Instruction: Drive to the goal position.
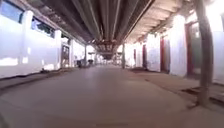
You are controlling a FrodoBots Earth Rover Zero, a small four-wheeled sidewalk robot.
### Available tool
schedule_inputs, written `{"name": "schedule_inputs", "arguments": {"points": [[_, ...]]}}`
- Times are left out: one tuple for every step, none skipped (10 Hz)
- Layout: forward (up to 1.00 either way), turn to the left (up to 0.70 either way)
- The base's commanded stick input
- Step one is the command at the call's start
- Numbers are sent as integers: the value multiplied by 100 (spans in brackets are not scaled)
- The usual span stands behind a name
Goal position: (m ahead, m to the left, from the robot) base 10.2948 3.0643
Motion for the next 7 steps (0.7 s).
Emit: {"name": "schedule_inputs", "arguments": {"points": [[85, 0], [85, 2], [85, 34], [85, 34], [85, 34], [85, 0], [85, 0]]}}
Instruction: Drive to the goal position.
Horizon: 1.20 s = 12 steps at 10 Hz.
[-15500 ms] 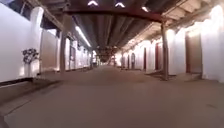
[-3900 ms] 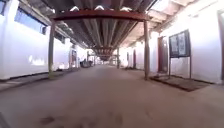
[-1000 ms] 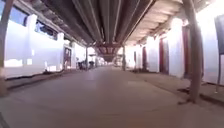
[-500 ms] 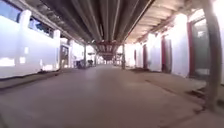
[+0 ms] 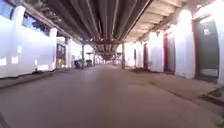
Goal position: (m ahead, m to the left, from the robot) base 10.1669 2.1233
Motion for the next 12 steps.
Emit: {"name": "schedule_inputs", "arguments": {"points": [[85, 0], [85, 0], [85, 0], [85, 0], [85, 0], [85, 0], [85, 0], [85, 0], [85, 0], [85, 0], [85, 0], [85, 0]]}}
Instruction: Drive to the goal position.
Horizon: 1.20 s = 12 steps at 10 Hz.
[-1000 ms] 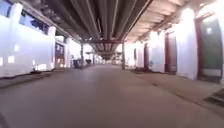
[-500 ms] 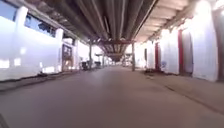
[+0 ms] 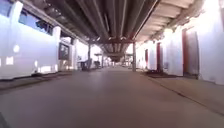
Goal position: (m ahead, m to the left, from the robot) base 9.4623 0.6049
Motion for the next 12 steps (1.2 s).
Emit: {"name": "schedule_inputs", "arguments": {"points": [[85, 0], [85, 0], [85, 0], [85, 0], [85, 0], [85, 0], [85, 0], [85, 0], [85, 0], [85, 0], [85, 0], [85, 0]]}}
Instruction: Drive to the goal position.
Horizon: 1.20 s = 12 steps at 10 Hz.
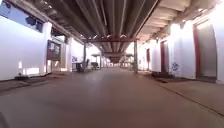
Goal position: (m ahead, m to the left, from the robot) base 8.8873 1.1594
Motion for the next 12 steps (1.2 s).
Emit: {"name": "schedule_inputs", "arguments": {"points": [[85, 0], [85, 0], [85, 0], [85, 0], [85, 0], [85, 0], [85, 0], [85, 0], [85, 0], [85, 0], [85, 0], [85, 0]]}}
